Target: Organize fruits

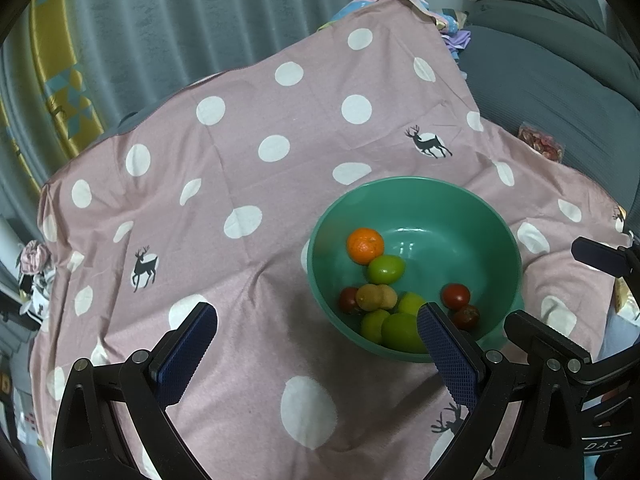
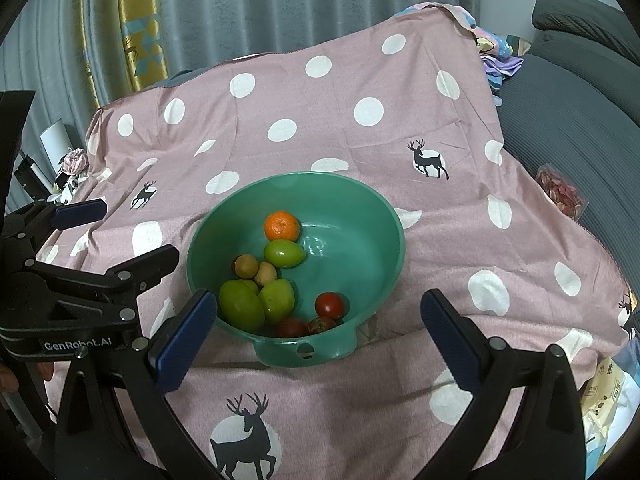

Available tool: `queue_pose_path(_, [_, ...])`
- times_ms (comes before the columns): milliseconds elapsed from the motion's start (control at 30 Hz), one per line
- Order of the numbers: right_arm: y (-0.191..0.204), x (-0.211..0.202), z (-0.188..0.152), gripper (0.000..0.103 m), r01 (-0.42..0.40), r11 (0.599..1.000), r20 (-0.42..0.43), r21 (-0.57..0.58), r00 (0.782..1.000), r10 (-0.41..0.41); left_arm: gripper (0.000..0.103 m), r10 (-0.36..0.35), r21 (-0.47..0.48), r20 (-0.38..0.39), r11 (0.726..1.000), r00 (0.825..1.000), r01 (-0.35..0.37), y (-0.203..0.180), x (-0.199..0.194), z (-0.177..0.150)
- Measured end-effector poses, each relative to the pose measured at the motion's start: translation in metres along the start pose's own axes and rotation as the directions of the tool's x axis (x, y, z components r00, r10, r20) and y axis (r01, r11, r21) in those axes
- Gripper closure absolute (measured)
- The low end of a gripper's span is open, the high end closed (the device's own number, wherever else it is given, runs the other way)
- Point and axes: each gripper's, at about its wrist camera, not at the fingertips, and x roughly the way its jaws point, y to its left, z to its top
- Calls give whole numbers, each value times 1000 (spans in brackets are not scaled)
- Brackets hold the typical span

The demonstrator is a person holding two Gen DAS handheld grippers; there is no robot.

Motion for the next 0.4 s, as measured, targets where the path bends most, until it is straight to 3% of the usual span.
queue_pose_path(400, [1, 1, 0, 0, 1, 1000, 0, -2, 1000, -1, 3, -3, -1, 2, 1000, 1000, 3, 3, -1, 0])
